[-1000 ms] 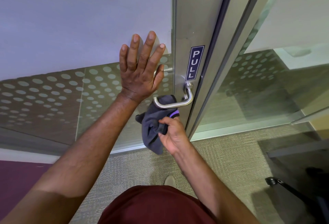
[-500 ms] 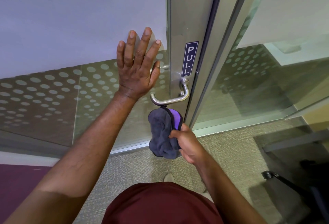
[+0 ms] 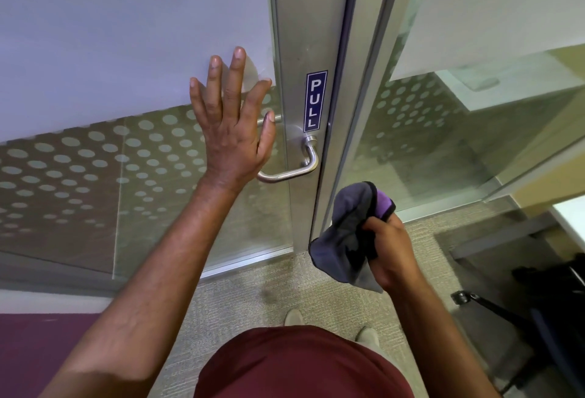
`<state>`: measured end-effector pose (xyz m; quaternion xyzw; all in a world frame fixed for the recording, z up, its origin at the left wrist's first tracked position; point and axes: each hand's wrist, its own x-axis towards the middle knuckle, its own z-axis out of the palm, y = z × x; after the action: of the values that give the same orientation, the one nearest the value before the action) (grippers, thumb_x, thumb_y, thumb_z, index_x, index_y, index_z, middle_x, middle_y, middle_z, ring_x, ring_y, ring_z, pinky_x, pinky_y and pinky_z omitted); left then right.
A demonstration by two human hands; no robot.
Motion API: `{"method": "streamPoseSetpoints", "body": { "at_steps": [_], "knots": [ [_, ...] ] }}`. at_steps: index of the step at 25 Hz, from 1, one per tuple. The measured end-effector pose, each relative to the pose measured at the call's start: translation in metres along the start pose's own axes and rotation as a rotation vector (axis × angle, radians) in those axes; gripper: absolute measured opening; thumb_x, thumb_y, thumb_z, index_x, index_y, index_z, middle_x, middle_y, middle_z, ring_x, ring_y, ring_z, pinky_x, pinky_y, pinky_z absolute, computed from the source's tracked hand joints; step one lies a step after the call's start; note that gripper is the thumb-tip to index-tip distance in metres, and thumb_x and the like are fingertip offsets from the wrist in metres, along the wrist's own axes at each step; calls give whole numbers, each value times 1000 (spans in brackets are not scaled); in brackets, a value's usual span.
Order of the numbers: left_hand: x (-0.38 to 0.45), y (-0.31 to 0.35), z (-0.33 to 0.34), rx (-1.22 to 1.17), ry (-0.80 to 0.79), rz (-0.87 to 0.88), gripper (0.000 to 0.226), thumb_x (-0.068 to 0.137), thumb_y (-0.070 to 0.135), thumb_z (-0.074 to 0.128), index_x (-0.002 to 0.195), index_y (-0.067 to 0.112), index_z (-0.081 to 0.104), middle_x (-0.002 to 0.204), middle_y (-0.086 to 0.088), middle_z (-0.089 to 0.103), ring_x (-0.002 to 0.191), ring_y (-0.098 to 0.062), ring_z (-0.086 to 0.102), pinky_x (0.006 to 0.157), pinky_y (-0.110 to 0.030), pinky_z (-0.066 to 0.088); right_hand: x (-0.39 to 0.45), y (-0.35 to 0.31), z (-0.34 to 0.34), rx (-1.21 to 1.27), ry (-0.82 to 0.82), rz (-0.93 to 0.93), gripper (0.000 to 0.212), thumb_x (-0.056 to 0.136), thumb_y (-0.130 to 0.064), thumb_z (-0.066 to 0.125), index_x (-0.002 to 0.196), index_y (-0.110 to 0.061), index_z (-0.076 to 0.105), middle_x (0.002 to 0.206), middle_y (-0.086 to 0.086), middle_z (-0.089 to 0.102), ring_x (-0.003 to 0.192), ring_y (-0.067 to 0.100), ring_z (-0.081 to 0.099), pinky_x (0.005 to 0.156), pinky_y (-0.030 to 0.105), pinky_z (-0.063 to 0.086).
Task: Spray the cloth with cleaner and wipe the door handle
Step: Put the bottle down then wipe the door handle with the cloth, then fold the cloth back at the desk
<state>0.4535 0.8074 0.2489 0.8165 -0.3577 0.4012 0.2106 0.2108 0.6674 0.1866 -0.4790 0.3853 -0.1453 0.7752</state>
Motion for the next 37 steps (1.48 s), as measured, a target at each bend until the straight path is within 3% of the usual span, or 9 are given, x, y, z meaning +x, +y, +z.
{"method": "streamPoseSetpoints", "body": {
  "at_steps": [4,10,14,17,21,25,28,31,37],
  "knots": [
    [-17,37,-5,-463,-163,-16,50,108,49,47,147,18,51,161,-9,43,150,-24,37,121,-53,33,-20,-41,2,113,-115,-123,45,88,14,44,103,-14,77,84,7,74,74,16,71,60,26,57],
    [-34,89,-12,-1652,-994,-742,123,61,94,68,155,20,37,155,2,54,144,-15,51,117,-34,43,-38,-110,-3,164,-255,-147,21,68,-3,52,76,-9,70,68,7,61,62,18,61,56,25,51],
    [-52,97,-8,-1796,-1261,-679,52,73,52,92,113,23,79,109,9,79,104,-4,72,91,-19,54,-37,-138,-15,-87,-283,-288,35,70,-5,50,78,-19,81,64,-2,67,58,11,65,53,19,51],
    [-51,110,-8,-1733,-1193,-815,14,86,22,79,98,20,85,100,2,81,94,-9,75,86,-22,58,-30,-149,-38,-347,-170,-392,30,83,-12,53,87,-21,82,59,-6,64,49,7,58,45,18,45],
    [-48,126,-8,-1755,-1107,-989,19,88,20,68,96,15,85,99,-6,81,91,-15,76,86,-27,61,-3,-141,-84,-359,-71,-197,26,96,-12,53,101,-14,78,84,12,71,71,22,65,61,30,50],
    [-39,154,-8,-1832,-1033,-1141,25,87,28,72,101,10,83,99,-13,80,87,-19,78,78,-29,64,13,-122,-127,199,-162,43,29,95,-20,62,115,-7,77,123,21,69,107,28,72,96,40,56],
    [-28,185,-2,-1902,-1023,-1290,51,80,36,84,116,1,75,111,-19,78,101,-26,77,89,-38,63,14,-79,-132,806,-329,43,69,97,-57,62,142,-4,61,149,20,56,143,34,50,124,48,32],
    [-25,215,15,-1889,-1025,-1476,66,81,32,79,135,-4,65,128,-24,70,121,-32,69,110,-47,53,7,-34,-132,823,-373,132,100,91,-77,55,159,-5,38,164,23,35,153,39,32,128,55,17],
    [-48,260,50,-1650,-1170,-1220,31,97,-3,62,127,0,65,114,-14,77,99,-22,76,82,-33,65,4,-36,-205,172,56,-50,26,100,-21,66,124,-13,73,125,13,75,122,28,69,91,33,59]
  ]
}}
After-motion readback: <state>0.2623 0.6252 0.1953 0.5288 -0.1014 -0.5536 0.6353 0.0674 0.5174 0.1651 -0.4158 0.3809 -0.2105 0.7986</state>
